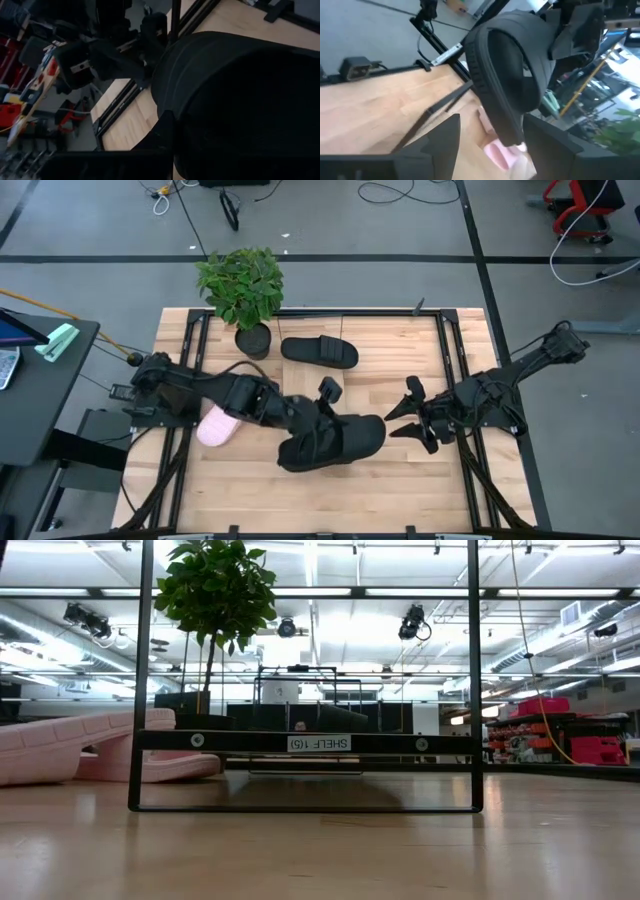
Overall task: Pick and place slides into the shelf
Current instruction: Put the black slipper on the shelf
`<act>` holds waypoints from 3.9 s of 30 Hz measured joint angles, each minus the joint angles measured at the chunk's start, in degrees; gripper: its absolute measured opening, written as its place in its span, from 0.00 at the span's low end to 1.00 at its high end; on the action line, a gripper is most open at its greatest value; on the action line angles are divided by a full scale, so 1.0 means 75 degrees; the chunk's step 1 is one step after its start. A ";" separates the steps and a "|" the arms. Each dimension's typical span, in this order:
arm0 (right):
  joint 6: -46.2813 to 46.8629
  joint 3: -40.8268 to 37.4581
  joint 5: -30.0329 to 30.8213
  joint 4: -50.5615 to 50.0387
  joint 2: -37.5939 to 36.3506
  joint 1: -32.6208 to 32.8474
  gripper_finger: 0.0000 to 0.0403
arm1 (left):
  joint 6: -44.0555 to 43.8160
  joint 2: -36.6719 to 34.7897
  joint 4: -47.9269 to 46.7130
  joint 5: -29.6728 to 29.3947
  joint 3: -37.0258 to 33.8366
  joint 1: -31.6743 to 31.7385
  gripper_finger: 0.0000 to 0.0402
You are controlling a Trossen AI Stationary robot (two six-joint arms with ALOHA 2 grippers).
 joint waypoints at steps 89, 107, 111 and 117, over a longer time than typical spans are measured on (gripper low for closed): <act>-0.1479 -0.0012 -0.1871 0.0933 0.2601 -0.3538 0.11 | -0.2934 -0.1035 -0.1596 0.0101 0.0000 -0.0811 0.15; -0.1246 -0.0009 -0.3453 0.1397 0.3602 -0.4931 0.11 | -0.2929 -0.1029 -0.1592 0.0100 0.0000 -0.1188 0.12; -0.1249 -0.0009 -0.3626 0.1508 0.3775 -0.5040 0.11 | -0.2929 -0.1029 -0.1590 0.0101 0.0000 -0.1188 0.13; -0.1254 -0.0009 -0.3671 0.1568 0.3955 -0.5210 0.11 | -0.2929 -0.1026 -0.1587 0.0098 0.0000 -0.1188 0.12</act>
